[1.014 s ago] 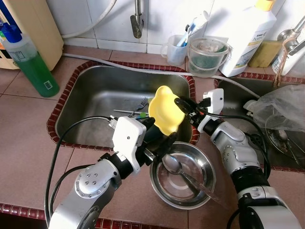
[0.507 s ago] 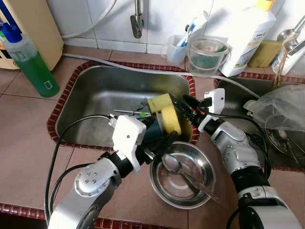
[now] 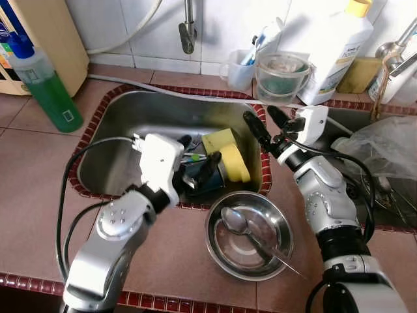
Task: Kitchen organization
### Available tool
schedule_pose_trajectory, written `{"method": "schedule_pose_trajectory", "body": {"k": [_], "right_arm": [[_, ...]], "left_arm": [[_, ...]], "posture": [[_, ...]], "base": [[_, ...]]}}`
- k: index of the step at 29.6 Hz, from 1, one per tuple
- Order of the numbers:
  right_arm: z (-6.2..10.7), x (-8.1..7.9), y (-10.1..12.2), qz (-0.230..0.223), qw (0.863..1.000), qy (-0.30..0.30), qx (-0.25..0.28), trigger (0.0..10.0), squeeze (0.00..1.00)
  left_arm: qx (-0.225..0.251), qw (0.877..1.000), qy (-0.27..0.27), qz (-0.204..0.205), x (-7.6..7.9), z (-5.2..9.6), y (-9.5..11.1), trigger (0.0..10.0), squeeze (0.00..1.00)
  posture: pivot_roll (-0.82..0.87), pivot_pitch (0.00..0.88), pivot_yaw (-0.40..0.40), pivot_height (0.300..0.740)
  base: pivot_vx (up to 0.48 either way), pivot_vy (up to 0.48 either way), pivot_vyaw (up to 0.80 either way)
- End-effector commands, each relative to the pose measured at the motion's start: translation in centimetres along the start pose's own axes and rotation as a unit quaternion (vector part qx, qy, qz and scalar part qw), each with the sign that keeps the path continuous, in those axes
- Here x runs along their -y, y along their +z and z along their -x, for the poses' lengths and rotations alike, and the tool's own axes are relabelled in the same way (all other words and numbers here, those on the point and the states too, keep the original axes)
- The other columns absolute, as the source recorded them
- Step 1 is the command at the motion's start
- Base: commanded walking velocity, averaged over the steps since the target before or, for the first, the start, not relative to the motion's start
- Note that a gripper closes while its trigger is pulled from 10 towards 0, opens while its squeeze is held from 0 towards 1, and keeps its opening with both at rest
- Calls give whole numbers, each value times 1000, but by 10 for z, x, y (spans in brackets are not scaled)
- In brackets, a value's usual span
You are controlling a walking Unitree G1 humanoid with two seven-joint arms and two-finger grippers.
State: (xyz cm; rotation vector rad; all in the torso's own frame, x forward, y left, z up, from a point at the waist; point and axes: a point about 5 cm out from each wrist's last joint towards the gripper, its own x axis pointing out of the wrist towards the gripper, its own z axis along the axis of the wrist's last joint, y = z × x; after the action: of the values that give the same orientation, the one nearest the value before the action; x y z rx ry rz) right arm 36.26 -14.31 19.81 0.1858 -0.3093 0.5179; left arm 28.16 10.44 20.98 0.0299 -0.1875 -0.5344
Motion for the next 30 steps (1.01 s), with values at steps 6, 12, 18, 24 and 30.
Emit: {"method": "schedule_pose_trajectory", "body": {"k": [6,12,18,24,30], "right_arm": [[13,-3,4,43,997,-56,35,10000,1000],[24,-6,2,85,990,-100,44,10000,0],[35,-13,2,124,978,-155,67,10000,0],[41,-18,0,122,974,-177,69,10000,0],[40,-27,-3,122,974,-183,60,10000,0]], "left_arm": [[-16,994,105,-13,-27,-4,-16,10000,0],[-13,989,150,3,-39,-3,-25,10000,0],[15,981,194,-2,-46,-6,-31,10000,0],[14,974,226,-19,-43,-8,-40,10000,0],[15,981,185,-48,-31,-23,-42,10000,0]], "posture": [[-5,101,-16,740],[-10,74,-7,740],[-10,48,-5,740],[-3,38,-23,740],[3,58,-38,740]], "base": [[0,0,0],[0,0,0],[0,0,0],[0,0,0],[0,0,0]]}}
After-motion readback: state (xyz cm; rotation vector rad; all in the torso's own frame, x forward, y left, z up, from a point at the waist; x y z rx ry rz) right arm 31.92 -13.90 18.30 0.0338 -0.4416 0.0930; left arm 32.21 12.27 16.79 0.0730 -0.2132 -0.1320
